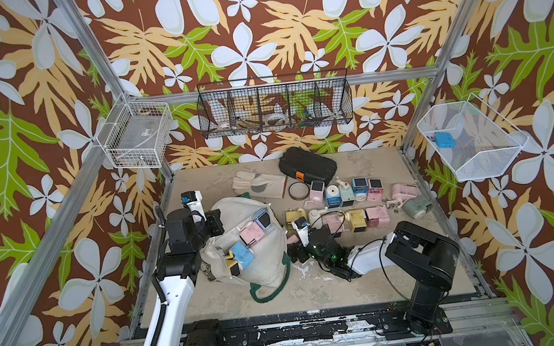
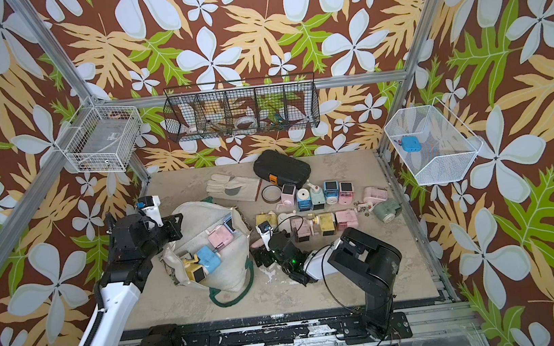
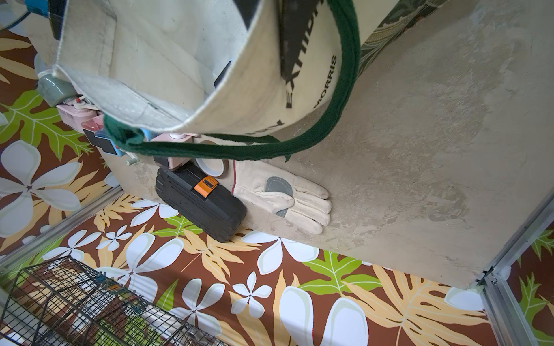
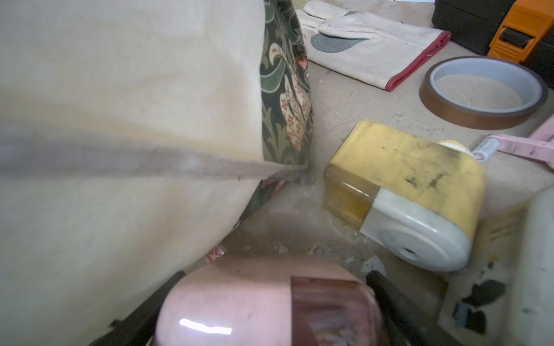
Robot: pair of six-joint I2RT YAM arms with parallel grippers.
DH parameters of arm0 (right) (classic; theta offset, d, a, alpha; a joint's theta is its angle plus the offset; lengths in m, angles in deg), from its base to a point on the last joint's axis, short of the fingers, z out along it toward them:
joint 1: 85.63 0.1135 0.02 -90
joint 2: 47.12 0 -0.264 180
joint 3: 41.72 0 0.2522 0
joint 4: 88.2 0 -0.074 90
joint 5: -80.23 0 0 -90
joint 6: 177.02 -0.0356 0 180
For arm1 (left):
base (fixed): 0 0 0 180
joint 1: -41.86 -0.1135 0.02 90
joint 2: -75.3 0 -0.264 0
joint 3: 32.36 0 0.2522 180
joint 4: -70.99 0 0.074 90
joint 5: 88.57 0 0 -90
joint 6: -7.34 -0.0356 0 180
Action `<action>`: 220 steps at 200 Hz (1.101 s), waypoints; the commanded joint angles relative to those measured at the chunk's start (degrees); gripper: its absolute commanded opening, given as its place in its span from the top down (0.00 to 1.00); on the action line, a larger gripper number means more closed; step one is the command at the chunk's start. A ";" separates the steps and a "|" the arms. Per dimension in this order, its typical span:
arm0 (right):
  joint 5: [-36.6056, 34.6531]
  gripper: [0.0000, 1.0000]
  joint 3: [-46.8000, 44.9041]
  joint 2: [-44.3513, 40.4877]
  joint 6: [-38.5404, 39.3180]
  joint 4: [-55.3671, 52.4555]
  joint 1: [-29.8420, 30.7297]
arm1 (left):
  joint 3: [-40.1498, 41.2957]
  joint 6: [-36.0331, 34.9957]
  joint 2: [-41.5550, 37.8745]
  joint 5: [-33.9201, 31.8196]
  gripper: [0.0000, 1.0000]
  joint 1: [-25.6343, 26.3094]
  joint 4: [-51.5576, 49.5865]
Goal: Take out the pencil sharpeners from the tote bags
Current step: Place the pencil sharpener at the center of the board.
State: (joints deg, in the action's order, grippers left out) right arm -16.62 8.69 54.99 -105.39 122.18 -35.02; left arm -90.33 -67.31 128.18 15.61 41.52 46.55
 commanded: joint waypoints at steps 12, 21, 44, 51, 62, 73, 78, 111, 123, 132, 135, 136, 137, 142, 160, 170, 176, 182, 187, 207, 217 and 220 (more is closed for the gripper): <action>-0.53 0.05 -1.87 -3.34 0.40 0.27 0.02 | -0.62 0.47 -0.15 0.77 1.00 -0.20 3.21; -0.35 0.04 -2.46 -4.97 0.35 -0.42 0.02 | -0.62 0.51 -0.15 0.77 1.00 -0.23 3.21; -1.71 0.04 -3.67 -10.41 -0.26 -4.15 0.02 | -0.71 0.55 -0.15 0.77 1.00 -0.24 3.25; -2.47 0.04 -4.15 -12.43 -0.66 -5.74 0.02 | -0.71 0.55 -0.15 0.77 1.00 -0.25 3.21; -3.89 0.04 -4.27 -15.69 -1.42 -9.51 0.06 | -0.66 0.53 -0.15 0.77 1.00 -0.19 3.21; -5.45 0.05 -4.46 -19.22 -2.56 -13.42 0.10 | -0.66 0.55 -0.15 0.77 1.00 -0.21 3.25; -6.10 0.05 -4.52 -20.93 -3.30 -15.37 0.10 | -0.62 0.47 -0.15 0.77 1.00 -0.23 3.21; -6.94 0.12 -4.43 -31.81 -3.85 -22.94 4.22 | -0.62 0.53 -0.15 0.94 1.00 -0.25 3.21; -8.47 0.14 -2.68 -33.81 -2.82 -25.47 8.20 | -0.62 0.59 -0.17 1.08 1.00 -0.23 3.21; -9.10 0.15 -0.52 -33.94 -2.04 -27.86 11.34 | -0.61 0.64 -0.15 1.12 1.00 -0.21 3.21; -9.40 0.16 0.22 -33.68 -1.80 -28.73 12.36 | -0.60 0.63 -0.15 1.18 1.00 -0.20 3.21; -9.49 0.16 0.33 -33.57 -1.65 -29.01 12.69 | -0.61 0.64 -0.15 1.20 1.00 -0.24 3.21; -9.63 0.16 0.70 -33.47 -1.53 -29.28 13.12 | -0.61 0.64 -0.15 1.16 1.00 -0.26 3.21; -10.29 0.18 2.51 -32.82 -1.02 -30.94 15.03 | -0.62 0.64 -0.15 1.12 1.00 -0.21 3.21; -15.13 0.20 8.58 -29.14 1.60 -35.74 22.16 | -0.62 0.61 -0.15 1.21 1.00 -0.27 3.21; -16.89 0.19 11.81 -26.32 2.59 -37.49 25.03 | -0.61 0.59 -0.23 1.20 1.00 -0.27 3.21; -17.22 0.19 13.73 -24.52 3.21 -38.29 26.46 | -0.62 0.62 -0.24 1.15 1.00 -0.24 3.21; -17.23 0.20 15.90 -22.42 3.79 -38.90 27.21 | -0.57 0.69 -0.24 1.20 1.00 -0.28 3.28; -17.14 0.21 17.42 -20.71 4.08 -39.30 27.66 | -0.62 0.71 -0.32 1.27 1.00 -0.27 3.31; -18.23 0.26 24.04 -13.30 3.64 -41.19 27.88 | -0.53 0.73 -0.57 1.47 1.00 -0.20 3.34; -19.43 0.27 28.20 -9.41 4.01 -42.65 27.83 | -0.45 0.81 -0.78 1.66 1.00 -0.19 3.46; -19.79 0.27 29.54 -8.25 4.04 -43.12 27.77 | -0.44 0.76 -0.81 1.65 1.00 -0.22 3.54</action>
State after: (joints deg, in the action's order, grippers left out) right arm -32.25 31.31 40.63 -102.81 84.06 -7.33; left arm -90.33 -67.31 127.99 15.76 41.44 46.46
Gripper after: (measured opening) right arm 0.736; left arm 0.085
